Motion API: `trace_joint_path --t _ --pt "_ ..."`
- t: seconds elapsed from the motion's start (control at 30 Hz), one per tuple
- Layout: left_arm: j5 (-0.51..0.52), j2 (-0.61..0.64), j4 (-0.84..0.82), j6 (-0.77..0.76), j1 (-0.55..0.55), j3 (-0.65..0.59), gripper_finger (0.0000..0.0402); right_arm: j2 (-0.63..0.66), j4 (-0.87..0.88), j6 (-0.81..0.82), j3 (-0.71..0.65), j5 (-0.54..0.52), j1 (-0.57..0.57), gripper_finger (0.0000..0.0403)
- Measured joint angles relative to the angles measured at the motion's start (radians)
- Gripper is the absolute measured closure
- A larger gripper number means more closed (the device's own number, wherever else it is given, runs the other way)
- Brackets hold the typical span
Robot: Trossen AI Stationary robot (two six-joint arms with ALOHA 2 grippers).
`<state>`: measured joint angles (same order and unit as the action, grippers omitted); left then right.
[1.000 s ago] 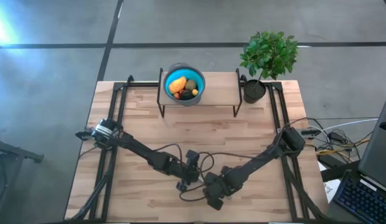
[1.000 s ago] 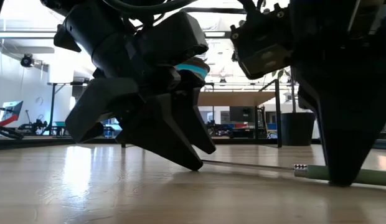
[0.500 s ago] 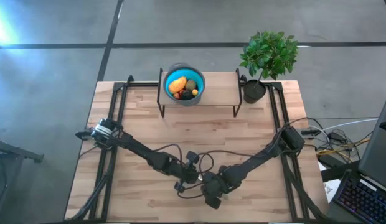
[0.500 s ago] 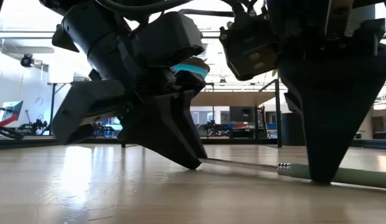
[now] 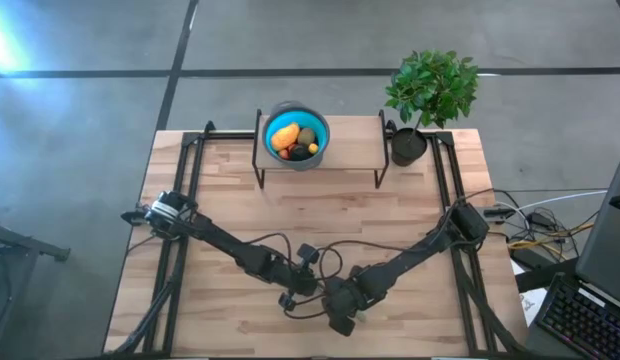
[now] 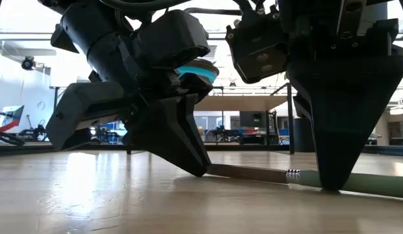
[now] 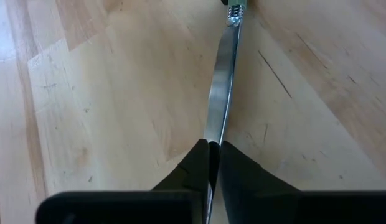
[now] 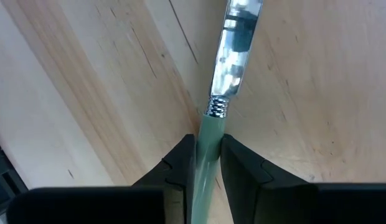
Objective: Pick & Place Fruit
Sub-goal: Put the green knife on the shelf
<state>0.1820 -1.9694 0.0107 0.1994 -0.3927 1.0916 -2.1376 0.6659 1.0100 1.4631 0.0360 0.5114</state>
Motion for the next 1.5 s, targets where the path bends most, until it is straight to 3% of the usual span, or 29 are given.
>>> trace_joint_path --t 0.57,0.87,1.5 --pt "-0.022 0.0 -0.123 -0.115 -0.011 0.05 0.0398 0.031 0.007 -0.047 -0.001 -0.017 0.0 0.0281" --pt "-0.037 0.004 -0.165 -0.188 -0.011 0.069 0.04 0.057 0.068 -0.071 -0.004 -0.095 -0.001 0.0269" --pt "-0.05 0.009 -0.179 -0.209 -0.008 0.069 0.0401 0.082 0.139 -0.098 -0.013 -0.028 -0.003 0.0373"
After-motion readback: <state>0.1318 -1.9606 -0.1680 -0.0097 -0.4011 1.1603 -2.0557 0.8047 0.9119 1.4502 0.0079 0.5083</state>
